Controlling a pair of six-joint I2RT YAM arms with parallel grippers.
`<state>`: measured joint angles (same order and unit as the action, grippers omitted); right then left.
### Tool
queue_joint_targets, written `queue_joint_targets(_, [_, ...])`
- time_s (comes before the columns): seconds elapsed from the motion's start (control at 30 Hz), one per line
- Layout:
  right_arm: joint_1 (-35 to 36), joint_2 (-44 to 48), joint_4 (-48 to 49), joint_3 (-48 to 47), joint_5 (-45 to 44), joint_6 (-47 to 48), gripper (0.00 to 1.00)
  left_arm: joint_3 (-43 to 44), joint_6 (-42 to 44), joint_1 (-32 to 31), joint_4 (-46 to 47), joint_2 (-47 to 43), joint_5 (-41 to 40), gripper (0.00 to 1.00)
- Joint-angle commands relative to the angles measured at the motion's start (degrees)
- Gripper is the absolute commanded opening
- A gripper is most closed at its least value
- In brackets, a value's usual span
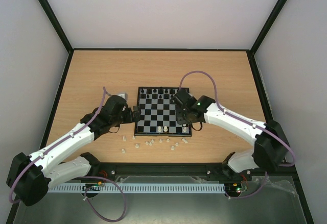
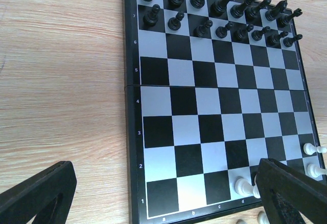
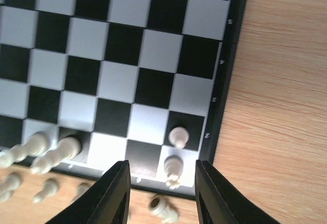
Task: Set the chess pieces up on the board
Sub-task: Pick up the chess piece at the center of the board.
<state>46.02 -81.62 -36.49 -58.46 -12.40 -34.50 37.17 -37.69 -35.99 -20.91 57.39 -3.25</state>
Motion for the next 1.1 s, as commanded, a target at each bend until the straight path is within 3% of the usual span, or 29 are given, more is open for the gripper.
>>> queue_joint_targets(0.0, [5.94,3.24,-6.29,-0.69,0.21,-1.43,0.36,0.45,0.18,-0.15,-0.53,0.11,-0.96,0.99])
queue_joint_targets(0.33, [16.19,1.08,-3.21,6.30,2.36,-9.27,0.29,0.46,-0.19,-0.14,-1.12,-0.66,-1.32,0.99])
queue_joint_targets(1.07, [17.17,-6.97,4.41,10.06,5.42,-10.22,0.27,0.22,-0.06,-0.16,-1.30,-1.14,-1.21,1.00])
